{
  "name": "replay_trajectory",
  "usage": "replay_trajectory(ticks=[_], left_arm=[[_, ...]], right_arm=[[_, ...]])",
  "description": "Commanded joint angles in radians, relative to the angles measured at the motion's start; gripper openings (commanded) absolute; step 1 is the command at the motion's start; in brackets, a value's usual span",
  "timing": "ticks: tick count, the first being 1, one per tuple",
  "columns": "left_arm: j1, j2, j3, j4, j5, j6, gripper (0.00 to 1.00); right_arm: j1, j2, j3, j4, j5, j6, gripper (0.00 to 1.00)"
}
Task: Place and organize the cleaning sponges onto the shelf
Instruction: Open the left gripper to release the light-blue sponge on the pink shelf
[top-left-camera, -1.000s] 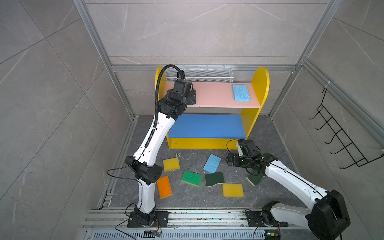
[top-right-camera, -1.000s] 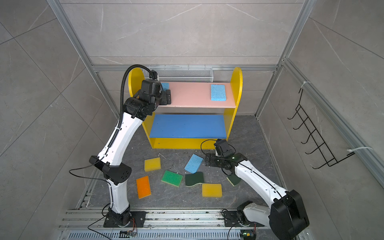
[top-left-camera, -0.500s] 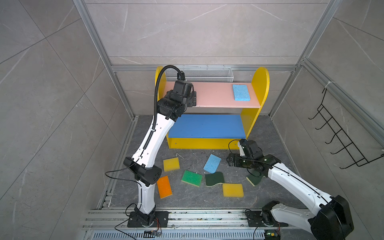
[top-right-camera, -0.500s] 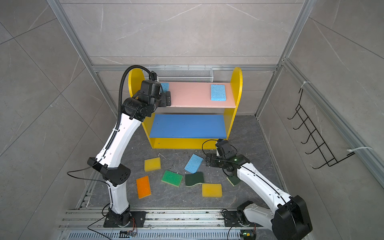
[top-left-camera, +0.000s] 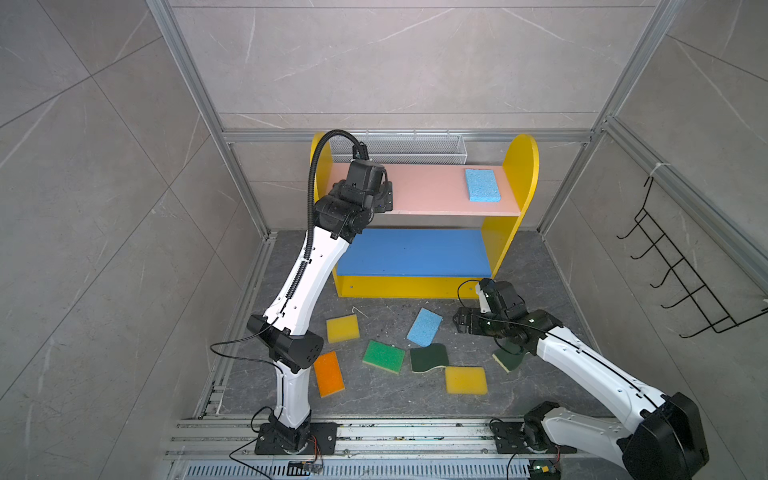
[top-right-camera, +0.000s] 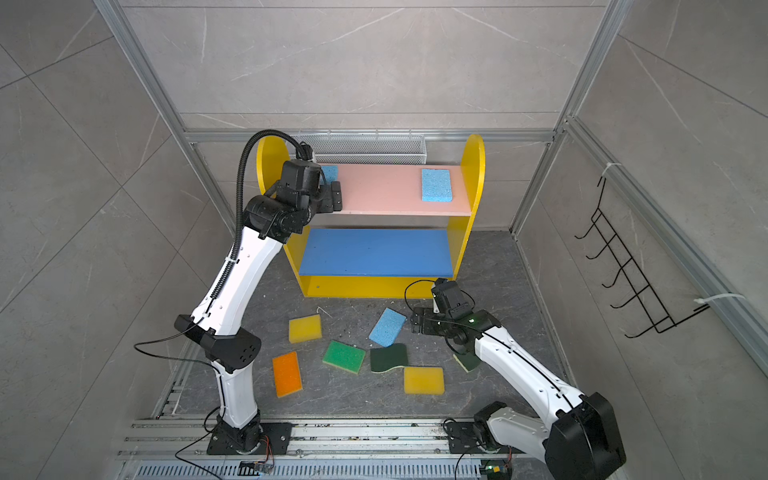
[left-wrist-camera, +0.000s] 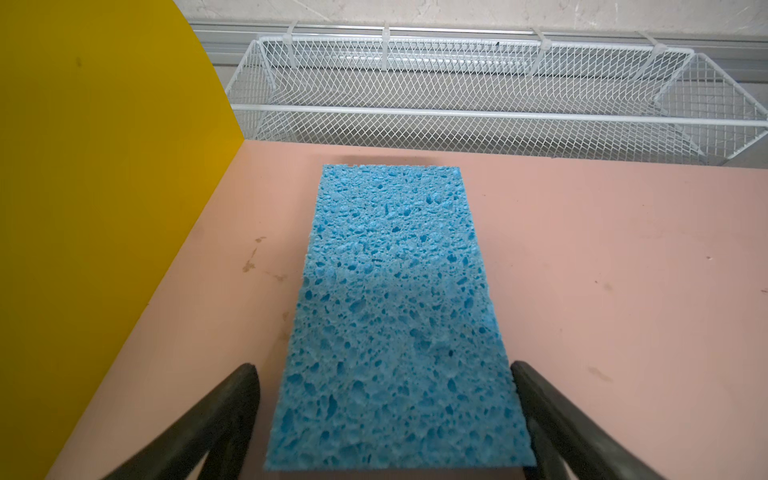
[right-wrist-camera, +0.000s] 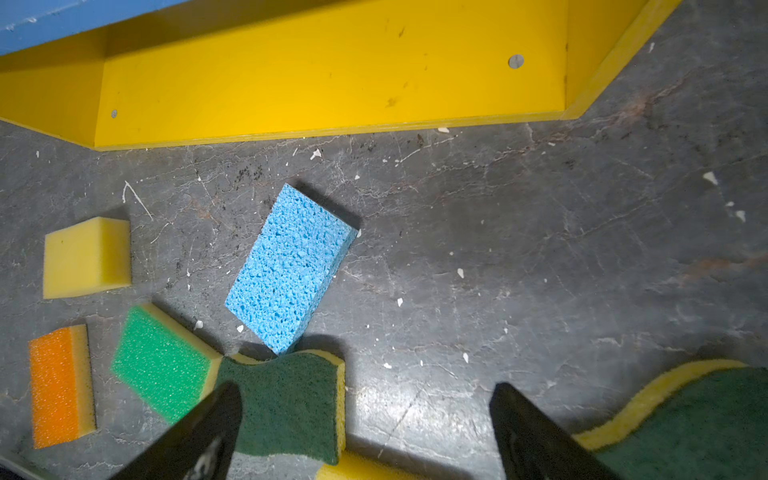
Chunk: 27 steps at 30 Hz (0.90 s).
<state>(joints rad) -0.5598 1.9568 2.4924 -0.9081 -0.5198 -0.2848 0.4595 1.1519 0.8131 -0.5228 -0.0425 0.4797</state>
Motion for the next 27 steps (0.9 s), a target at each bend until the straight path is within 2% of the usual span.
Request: replay_trajectory(ticks=[1,10,18,27], left_arm=[[-0.002,0.018,-0.016,-0.012,0.003,-0.059,0.95],[0.000,0.035,-0.018,0.018,0.003,-0.070,0.95],[0.000,0.071,0.020,-0.026,-0.028,-0.039,0.95],[0.002,0.089,0.037,-0.068,-0.040,0.000,0.85]], right_arm=[[-0.002,-0.018,-0.012,-0.013,-0.007,0.018,0.96],[-0.004,-0.009,-0.006,-0.011,-0.003,0.012,0.96],[-0.004,0.000,-0.003,-0.009,-0.001,0.005,0.96],[-0.003,0.015,0.000,-0.008,-0.002,0.005,0.96]])
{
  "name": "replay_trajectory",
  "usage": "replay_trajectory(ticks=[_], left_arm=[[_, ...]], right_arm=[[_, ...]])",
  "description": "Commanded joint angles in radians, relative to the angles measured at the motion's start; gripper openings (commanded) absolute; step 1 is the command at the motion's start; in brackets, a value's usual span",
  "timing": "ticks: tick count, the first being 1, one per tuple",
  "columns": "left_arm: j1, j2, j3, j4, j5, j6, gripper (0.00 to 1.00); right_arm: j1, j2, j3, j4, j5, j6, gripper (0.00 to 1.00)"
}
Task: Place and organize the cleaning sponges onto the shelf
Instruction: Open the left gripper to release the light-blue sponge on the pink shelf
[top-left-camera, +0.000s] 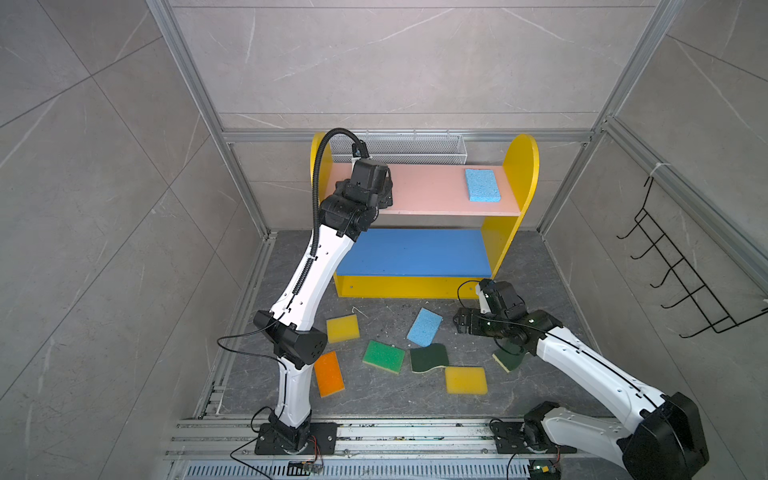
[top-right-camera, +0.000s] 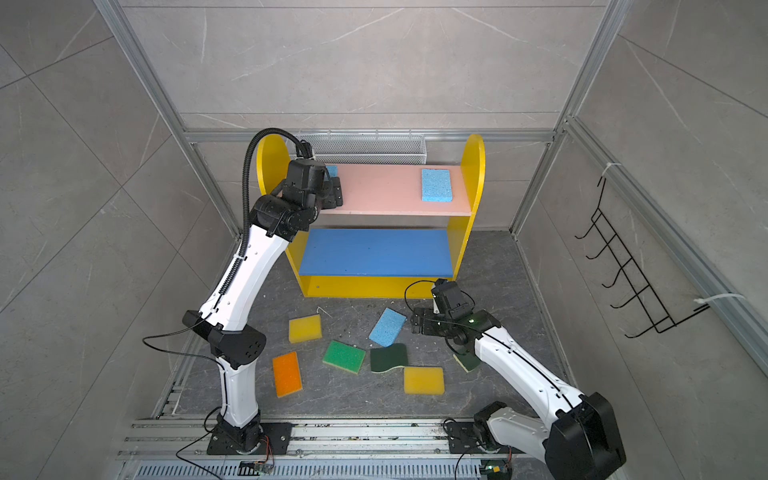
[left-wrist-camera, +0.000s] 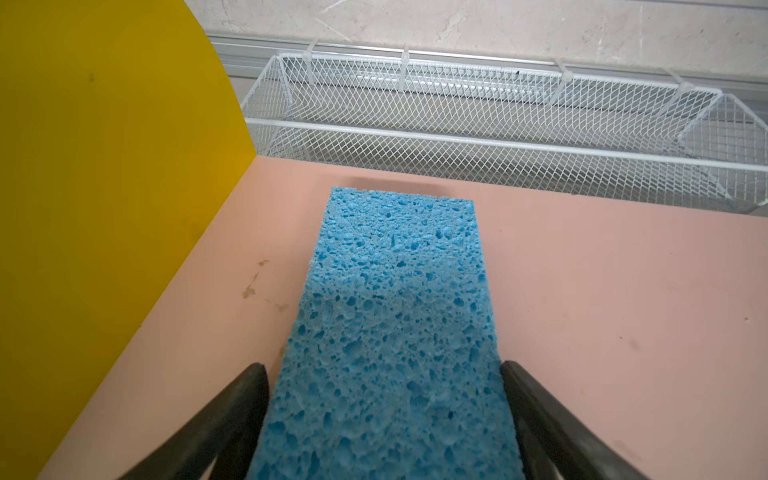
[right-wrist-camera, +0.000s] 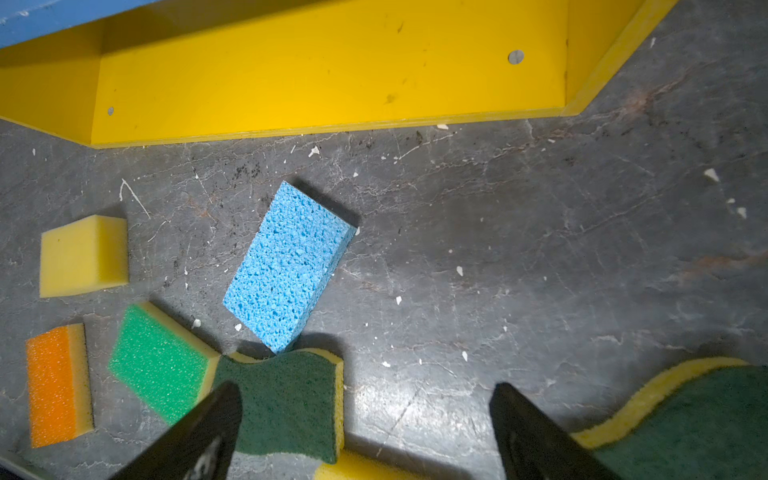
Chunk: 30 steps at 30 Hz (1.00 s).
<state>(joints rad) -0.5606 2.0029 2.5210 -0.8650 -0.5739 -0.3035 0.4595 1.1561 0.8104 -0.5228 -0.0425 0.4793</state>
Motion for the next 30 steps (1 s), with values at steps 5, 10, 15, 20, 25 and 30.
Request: replay_trajectory(ticks=[5,10,15,20,25,30], left_arm=[[0.007,0.036,0.003,-0.136,0.086,0.046,0.81],[0.005,0.009,-0.023,-0.143,0.136,0.064,0.80],[0.006,-0.001,-0.045,-0.140,0.139,0.055,0.82],[0.006,0.000,-0.045,-0.139,0.117,0.030,0.90],[0.005,-0.015,-0.049,-0.134,0.120,0.018,0.94],[0.000,-0.065,-0.087,-0.119,0.117,0.021,0.95]], right_arm=[[-0.004,0.001,-0.001,-0.014,0.004,0.005,0.96],[-0.004,0.000,-0.001,-0.014,0.006,0.008,0.96],[-0.003,0.001,-0.001,-0.011,-0.003,0.015,0.96],[-0.005,-0.008,-0.003,-0.020,-0.005,0.019,0.95],[-0.004,-0.018,-0.005,-0.025,0.001,0.016,0.96],[-0.004,-0.018,-0.005,-0.020,-0.004,0.019,0.96]])
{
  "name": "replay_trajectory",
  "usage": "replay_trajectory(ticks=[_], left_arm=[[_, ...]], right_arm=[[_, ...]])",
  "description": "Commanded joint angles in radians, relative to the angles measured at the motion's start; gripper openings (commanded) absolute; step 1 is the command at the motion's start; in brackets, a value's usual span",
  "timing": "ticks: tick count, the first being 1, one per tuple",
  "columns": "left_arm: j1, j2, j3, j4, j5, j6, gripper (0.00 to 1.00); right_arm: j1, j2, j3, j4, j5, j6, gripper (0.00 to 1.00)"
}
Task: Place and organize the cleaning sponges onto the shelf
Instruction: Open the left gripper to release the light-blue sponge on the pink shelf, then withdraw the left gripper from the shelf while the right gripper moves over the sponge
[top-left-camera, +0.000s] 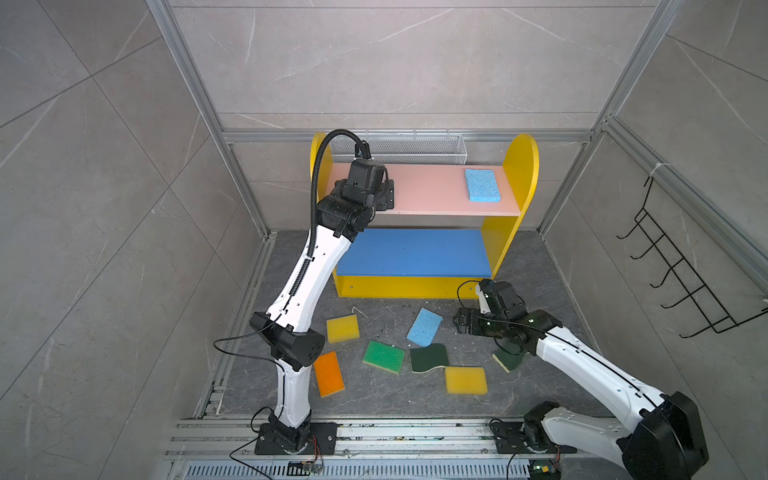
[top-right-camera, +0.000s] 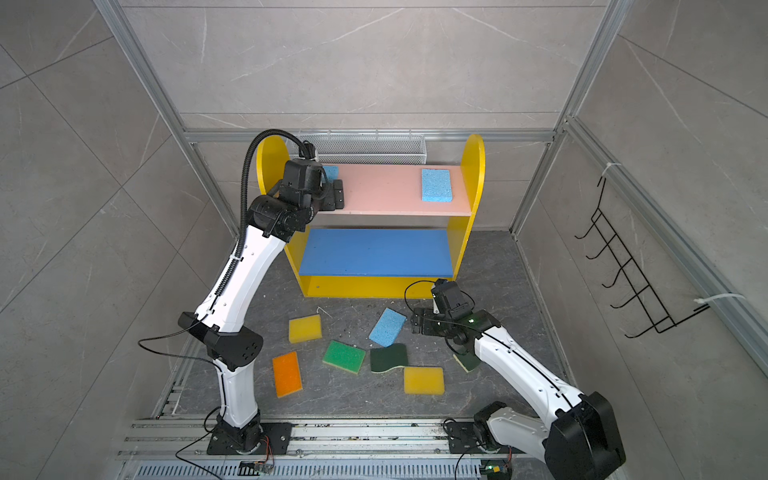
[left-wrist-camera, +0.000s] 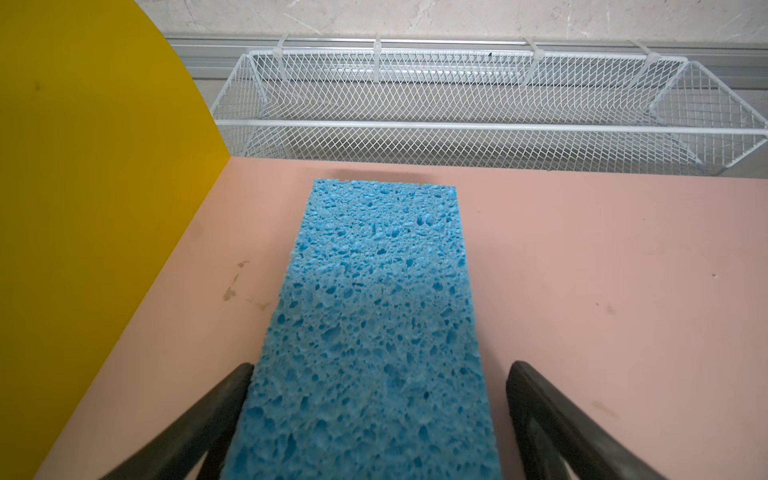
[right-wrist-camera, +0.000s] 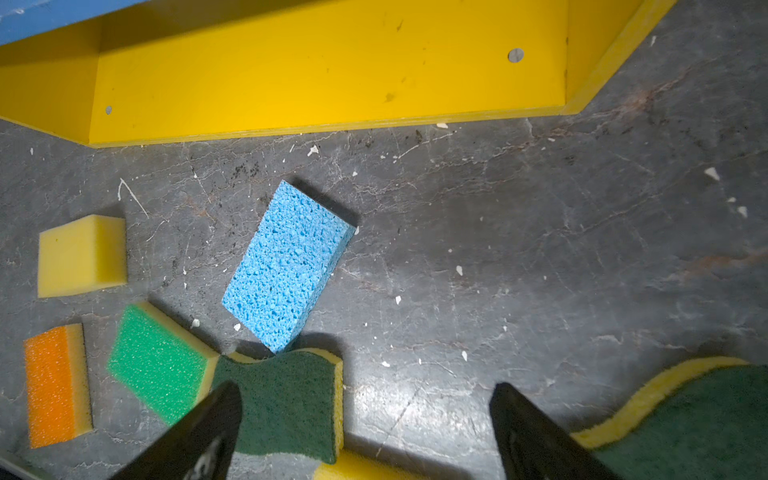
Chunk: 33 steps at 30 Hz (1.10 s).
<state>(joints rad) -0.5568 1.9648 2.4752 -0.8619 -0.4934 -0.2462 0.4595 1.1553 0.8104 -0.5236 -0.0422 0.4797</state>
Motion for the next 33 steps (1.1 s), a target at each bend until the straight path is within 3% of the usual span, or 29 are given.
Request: replay_trajectory(ticks=[1,22,33], left_arm=[[-0.005,-0.039,-0.054,-0.116,0.036,-0.034,0.96],[-0.044,-0.293,-0.227,-0.105,0.057,-0.003,0.98],[-0.054,-0.544,-0.533,-0.110,0.062,0.006,0.97]], right_arm=[[-0.004,-0.016,-0.004,-0.018,-0.005,0.020,0.96],[-0.004,-0.034,0.008,-0.043,-0.032,0.046,0.96],[0.000,-0.077,-0.003,-0.061,-0.050,0.100,0.96]])
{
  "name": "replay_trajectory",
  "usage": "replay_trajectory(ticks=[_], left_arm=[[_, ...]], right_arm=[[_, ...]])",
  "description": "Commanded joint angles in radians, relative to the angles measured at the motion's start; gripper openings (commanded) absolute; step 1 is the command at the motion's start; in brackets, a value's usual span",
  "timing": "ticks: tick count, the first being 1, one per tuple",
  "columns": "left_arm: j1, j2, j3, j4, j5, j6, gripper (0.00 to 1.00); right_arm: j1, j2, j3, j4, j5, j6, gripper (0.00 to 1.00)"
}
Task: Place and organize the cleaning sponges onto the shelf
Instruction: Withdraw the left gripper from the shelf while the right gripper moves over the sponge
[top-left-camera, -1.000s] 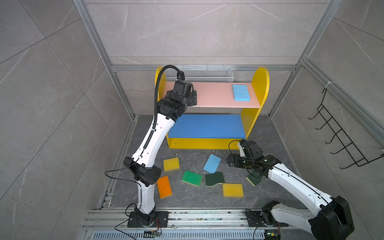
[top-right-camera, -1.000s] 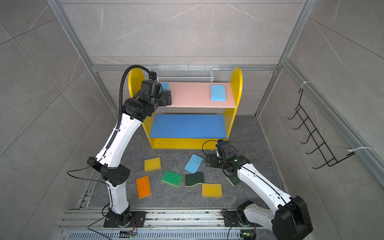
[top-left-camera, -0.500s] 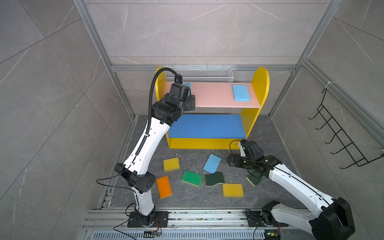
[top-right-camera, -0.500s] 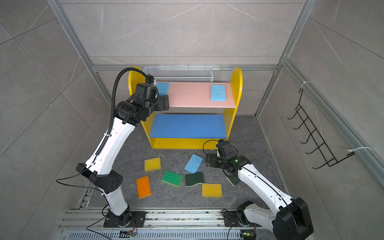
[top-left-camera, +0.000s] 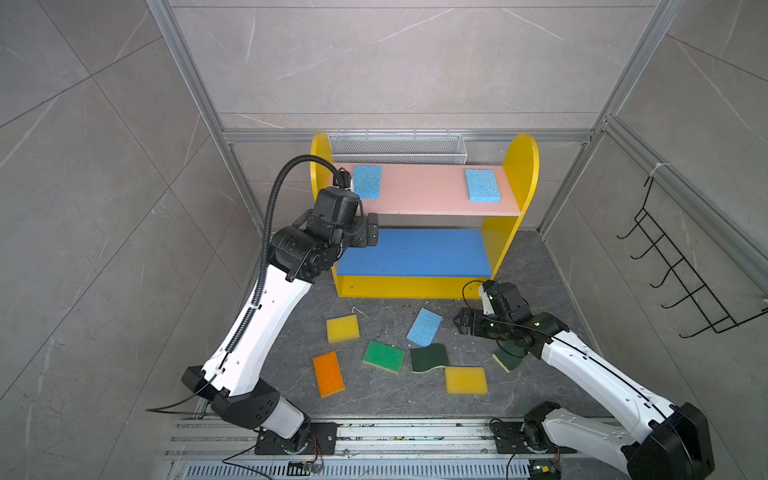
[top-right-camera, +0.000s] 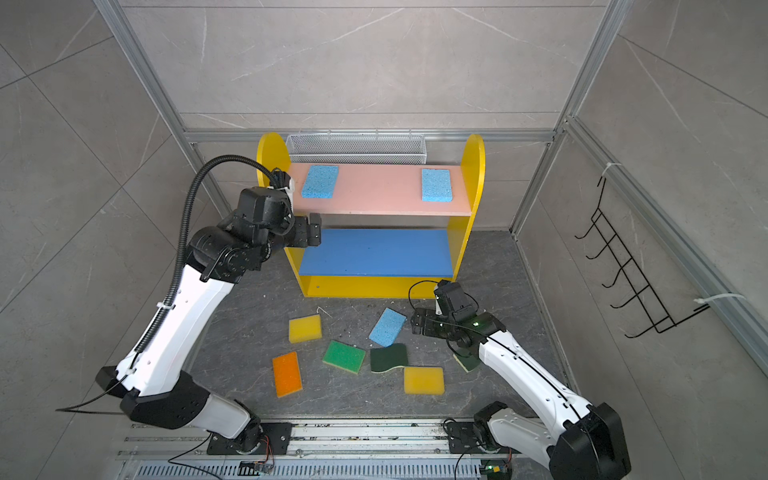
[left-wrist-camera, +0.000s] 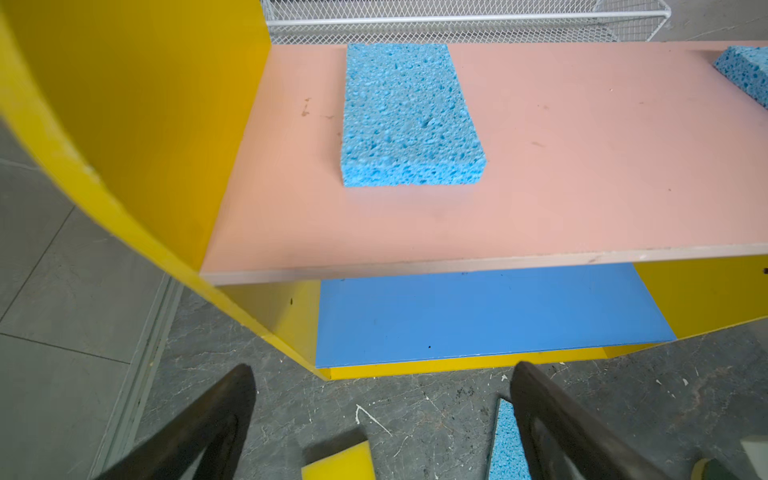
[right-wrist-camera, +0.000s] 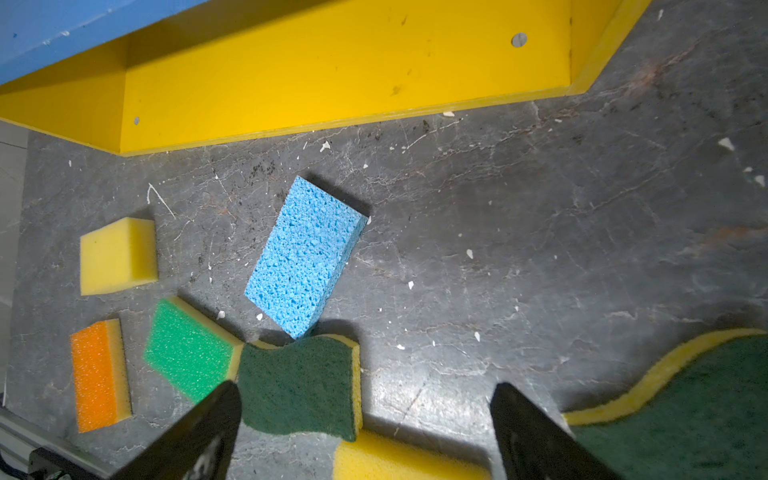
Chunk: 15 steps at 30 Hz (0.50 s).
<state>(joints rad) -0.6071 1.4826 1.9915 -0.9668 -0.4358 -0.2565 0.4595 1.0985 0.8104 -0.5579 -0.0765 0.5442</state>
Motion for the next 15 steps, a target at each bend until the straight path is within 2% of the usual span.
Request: replay_trajectory(ticks=[1,7,15], left_arm=[[-0.003,-0.085,-0.079,-0.009,0.002,0.015,0.97],[-0.003,-0.188,-0.240,-0.031,-0.015,-0.026,0.97],[-0.003,-0.306,-0.459,-0.012,0.028,-0.089,0.96]], right_arm=[[0.002,-0.022,-0.004,-0.028,-0.017,0.045,0.96],[0.030,-0.041,-0.017,-0.023,-0.024,0.107,0.97],[0.136,-0.049,-0.037,-0.028,0.039,0.181,0.97]])
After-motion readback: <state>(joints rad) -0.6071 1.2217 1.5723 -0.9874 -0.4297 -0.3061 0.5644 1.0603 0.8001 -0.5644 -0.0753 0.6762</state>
